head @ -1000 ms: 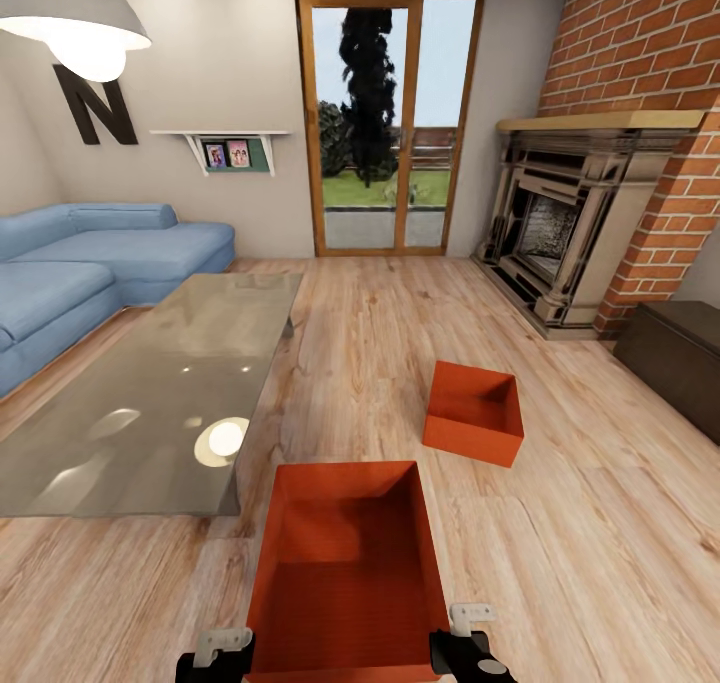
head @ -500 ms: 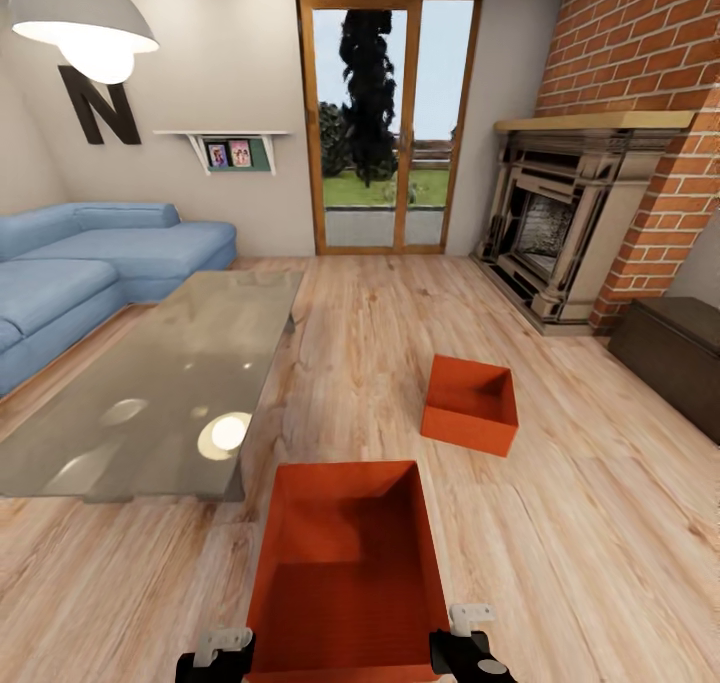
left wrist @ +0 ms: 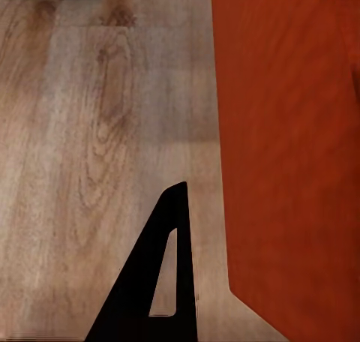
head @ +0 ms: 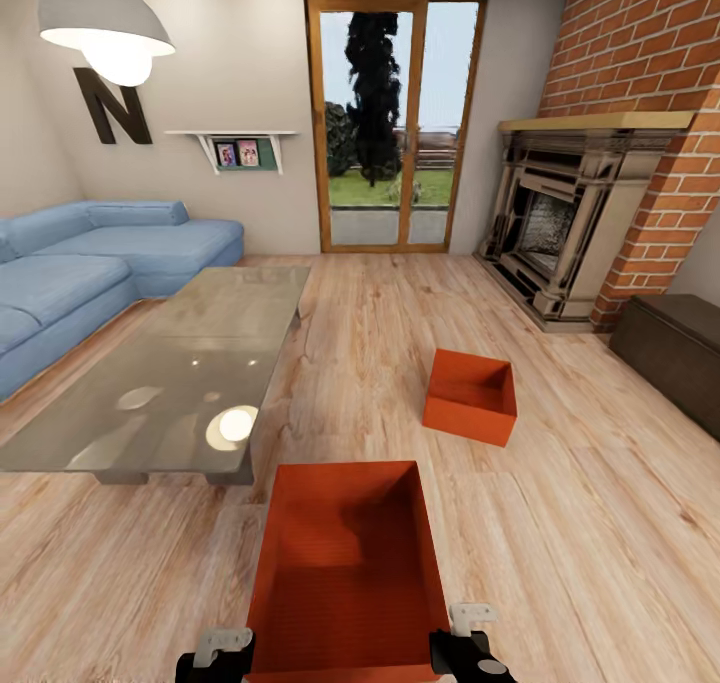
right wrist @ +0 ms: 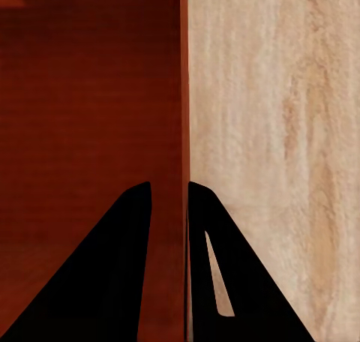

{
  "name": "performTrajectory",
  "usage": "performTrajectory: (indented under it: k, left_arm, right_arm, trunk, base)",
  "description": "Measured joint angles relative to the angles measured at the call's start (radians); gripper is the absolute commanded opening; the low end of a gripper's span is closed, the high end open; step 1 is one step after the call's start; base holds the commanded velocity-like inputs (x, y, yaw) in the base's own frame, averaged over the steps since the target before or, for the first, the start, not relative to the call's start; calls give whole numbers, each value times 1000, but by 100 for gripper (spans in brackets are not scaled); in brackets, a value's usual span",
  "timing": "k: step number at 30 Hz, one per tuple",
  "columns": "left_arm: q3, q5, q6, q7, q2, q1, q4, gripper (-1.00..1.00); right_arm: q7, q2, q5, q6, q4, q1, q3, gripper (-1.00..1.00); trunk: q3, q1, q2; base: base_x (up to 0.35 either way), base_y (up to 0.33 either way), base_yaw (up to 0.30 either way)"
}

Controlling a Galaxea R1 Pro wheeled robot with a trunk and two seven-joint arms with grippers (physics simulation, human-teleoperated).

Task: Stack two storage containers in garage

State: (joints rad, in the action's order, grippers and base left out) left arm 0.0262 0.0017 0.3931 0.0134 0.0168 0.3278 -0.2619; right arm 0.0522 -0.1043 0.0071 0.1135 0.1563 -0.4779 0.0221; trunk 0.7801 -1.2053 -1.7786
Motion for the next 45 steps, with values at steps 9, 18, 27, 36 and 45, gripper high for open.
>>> performTrajectory:
  k: [9,18,27,36,45]
  left_arm:
    - [1,0,1,0,-1,0,0,-100]
    - [1,0,0,0,-1,0,0,-100]
    - [0,0,0,0,0,0,0,-100]
    - [1,0,0,0,-1,0,0,-100]
    - [0,0,0,0,0,0,0,-100]
  right_arm:
    - [0,0,0,0,0,0,-1,-100]
    - [0,0,0,0,0,0,0,-100]
    - [0,0,0,0,0,0,0,-100]
    - [0,0,0,0,0,0,-1,-100]
    - [0,0,0,0,0,0,0,-100]
  trunk:
    - [0,0,0]
    - [-1,0,0]
    - [-2,0,0]
    - [-5,0,0]
    - [-9,0,0]
  base:
    - [-136,0,120]
    - [-179,0,111]
    - [-54,0,103]
    - [-6,0,254]
    - [0,0,281]
